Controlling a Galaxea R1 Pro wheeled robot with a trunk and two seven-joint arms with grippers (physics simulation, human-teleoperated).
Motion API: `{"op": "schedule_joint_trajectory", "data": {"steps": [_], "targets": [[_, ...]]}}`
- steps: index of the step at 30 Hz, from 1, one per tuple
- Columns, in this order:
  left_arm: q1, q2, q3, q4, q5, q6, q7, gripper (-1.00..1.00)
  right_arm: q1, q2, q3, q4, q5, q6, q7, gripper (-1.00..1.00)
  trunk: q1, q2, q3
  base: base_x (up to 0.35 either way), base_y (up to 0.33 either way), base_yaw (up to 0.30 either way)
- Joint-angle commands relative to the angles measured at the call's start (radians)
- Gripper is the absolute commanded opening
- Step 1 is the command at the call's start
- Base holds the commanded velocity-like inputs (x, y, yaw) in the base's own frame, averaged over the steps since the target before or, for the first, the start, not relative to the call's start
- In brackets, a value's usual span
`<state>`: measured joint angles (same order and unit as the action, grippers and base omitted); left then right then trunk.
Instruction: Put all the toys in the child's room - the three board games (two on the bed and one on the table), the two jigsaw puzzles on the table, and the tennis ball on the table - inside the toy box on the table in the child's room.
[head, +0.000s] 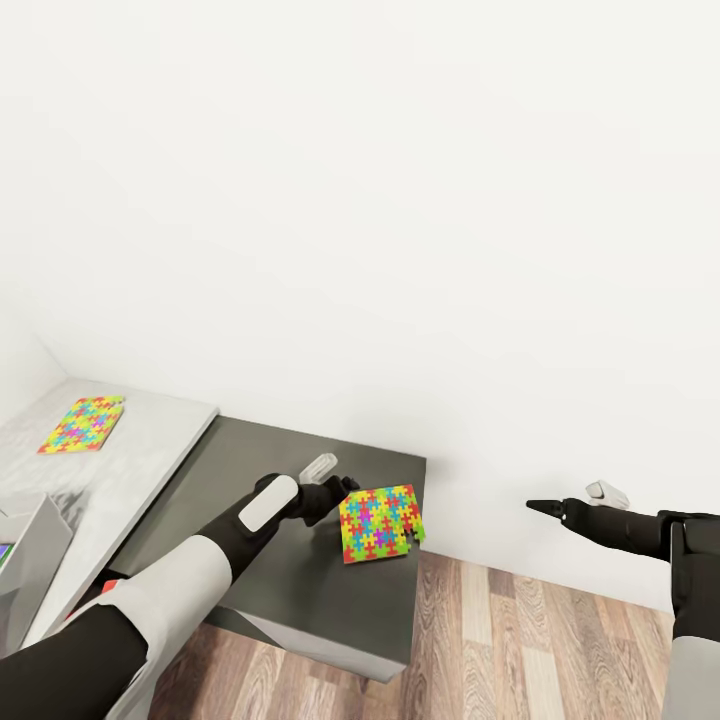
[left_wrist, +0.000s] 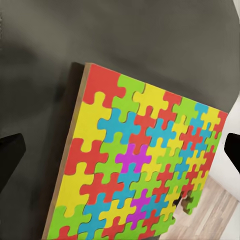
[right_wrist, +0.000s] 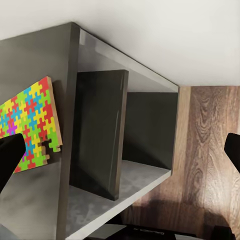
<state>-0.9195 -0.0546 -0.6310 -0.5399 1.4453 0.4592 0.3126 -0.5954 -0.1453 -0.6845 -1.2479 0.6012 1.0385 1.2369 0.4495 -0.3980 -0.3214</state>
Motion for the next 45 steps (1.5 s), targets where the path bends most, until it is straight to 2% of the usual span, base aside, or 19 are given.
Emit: {"op": "schedule_joint_trajectory", "data": {"steps": [1,10,35,45], "targets": [[-0.001,0.001,-0.004,-0.002,0.010,-0.001,0.009,1.00,-0.001,0.000,-0.002,-0.001,0.009,0.007,0.010,1.00,0.001,-0.002,-0.003,0.000,0.000,0.000],[-0.001,0.001,-0.004,-0.002,0.010,-0.002,0.009,1.00,-0.001,0.000,-0.001,-0.001,0.008,0.006,0.009,1.00,0.001,-0.002,-0.014,0.000,0.000,0.000],[-0.001,0.001,-0.004,-0.002,0.010,-0.002,0.009,1.00,-0.001,0.001,-0.001,-0.002,0.007,0.006,0.010,1.00,0.001,-0.002,-0.017,0.000,0.000,0.000],[-0.001,0.001,-0.004,-0.002,0.010,-0.002,0.009,1.00,-0.001,0.001,-0.002,-0.007,0.007,0.006,0.009,1.00,0.001,-0.002,-0.027,0.000,0.000,0.000]]}}
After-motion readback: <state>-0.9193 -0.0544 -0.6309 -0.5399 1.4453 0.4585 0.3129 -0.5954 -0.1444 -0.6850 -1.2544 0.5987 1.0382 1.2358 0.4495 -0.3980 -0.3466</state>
